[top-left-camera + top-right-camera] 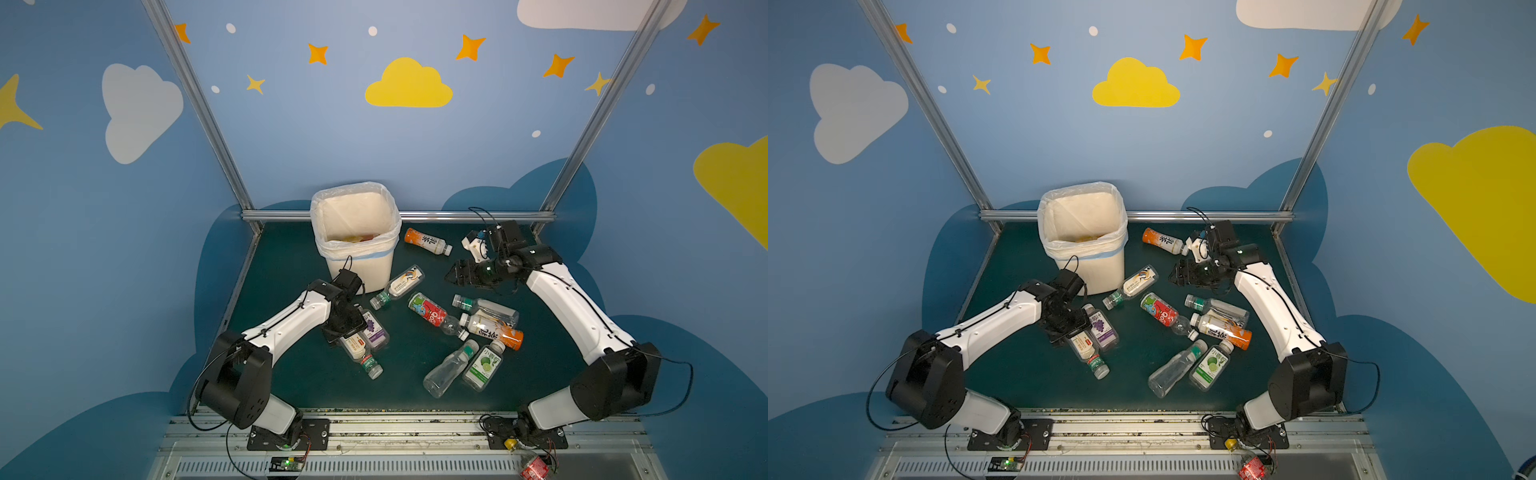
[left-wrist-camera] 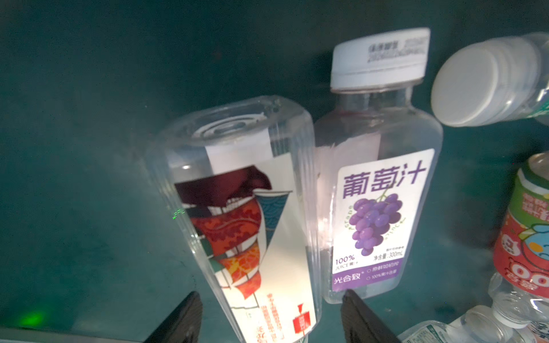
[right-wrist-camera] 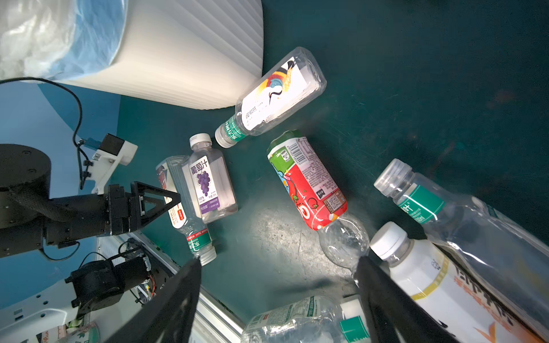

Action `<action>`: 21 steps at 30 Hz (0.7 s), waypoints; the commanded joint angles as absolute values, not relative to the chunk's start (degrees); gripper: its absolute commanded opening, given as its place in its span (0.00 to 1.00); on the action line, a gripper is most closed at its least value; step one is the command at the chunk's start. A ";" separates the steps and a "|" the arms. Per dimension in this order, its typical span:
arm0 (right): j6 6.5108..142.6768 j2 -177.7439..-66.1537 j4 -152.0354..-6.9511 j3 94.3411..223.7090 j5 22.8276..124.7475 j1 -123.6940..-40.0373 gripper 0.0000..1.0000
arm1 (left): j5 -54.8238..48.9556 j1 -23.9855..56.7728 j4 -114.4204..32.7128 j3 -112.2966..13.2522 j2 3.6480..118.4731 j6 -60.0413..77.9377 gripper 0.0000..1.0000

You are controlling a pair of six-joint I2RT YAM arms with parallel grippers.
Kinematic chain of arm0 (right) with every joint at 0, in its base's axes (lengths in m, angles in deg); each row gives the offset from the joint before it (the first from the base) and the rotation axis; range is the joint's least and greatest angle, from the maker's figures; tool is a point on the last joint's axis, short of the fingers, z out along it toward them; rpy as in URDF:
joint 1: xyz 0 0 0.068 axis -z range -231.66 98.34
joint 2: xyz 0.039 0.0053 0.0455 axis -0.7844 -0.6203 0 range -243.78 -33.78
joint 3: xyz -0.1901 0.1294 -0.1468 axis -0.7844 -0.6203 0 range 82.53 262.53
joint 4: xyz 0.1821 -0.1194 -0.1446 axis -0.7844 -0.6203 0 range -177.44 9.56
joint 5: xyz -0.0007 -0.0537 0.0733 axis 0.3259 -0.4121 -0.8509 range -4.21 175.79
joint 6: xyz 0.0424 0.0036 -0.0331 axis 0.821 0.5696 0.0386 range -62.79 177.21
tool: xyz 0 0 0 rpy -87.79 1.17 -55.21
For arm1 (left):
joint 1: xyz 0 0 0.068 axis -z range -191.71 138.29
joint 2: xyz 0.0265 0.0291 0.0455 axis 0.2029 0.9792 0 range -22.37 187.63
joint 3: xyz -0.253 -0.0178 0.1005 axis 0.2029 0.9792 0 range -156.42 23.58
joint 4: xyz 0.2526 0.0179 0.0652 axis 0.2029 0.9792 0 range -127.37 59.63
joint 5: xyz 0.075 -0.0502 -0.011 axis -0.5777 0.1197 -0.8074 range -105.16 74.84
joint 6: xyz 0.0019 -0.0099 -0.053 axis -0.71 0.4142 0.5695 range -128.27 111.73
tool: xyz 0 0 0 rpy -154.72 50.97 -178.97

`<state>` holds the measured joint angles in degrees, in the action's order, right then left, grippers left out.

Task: Throw the plastic bottles in the bin
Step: Pick up the plastic bottle from the center of the table.

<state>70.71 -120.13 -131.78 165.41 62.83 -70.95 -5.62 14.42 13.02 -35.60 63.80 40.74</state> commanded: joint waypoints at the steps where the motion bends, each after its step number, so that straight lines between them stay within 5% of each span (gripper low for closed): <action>1: 68.70 -120.79 -134.21 167.88 63.02 -70.65 0.83 | -7.33 13.95 15.01 -36.01 64.37 39.30 0.75; 21: 68.74 -121.50 -135.32 168.38 63.11 -69.86 0.84 | -15.82 13.43 4.73 -30.84 61.17 37.17 0.77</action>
<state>68.80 -121.31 -134.18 167.53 62.83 -70.12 -13.62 13.68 7.10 -31.88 62.67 37.57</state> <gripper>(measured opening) 0.835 0.768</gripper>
